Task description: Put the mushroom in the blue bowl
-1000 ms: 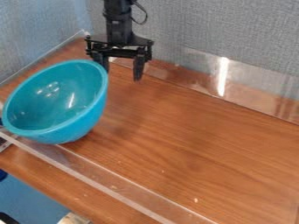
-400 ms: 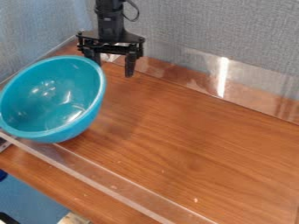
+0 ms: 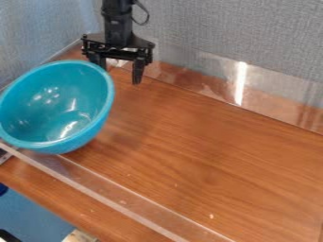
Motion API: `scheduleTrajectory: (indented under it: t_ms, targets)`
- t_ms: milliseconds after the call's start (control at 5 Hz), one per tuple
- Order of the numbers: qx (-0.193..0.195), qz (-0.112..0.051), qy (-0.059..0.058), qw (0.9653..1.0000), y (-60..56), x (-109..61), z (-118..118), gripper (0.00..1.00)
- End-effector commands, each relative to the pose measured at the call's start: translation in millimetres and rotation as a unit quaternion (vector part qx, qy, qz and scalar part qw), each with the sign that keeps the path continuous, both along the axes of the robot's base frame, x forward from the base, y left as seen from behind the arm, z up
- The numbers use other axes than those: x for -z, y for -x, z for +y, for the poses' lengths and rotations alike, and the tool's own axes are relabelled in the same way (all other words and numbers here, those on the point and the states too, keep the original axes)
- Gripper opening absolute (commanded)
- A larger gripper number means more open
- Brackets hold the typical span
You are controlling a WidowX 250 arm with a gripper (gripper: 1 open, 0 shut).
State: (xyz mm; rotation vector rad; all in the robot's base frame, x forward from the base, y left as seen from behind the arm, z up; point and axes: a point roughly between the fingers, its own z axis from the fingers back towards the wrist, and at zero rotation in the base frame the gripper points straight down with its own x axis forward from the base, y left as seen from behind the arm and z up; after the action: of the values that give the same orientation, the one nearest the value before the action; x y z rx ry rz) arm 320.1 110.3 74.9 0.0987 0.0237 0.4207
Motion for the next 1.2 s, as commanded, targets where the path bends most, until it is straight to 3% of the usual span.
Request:
scheduleTrajectory:
  t_ms: [0,400,1000]
  targets:
    - [-0.093,0.034,0.002,0.9951,33.5,10.1,30.9,1.0]
    - [-0.111,0.048,-0.005,0.9927,44.5,15.2,42.1,1.0]
    - [-0.129,0.068,-0.012,0.9892,48.5,34.1,51.3,1.0]
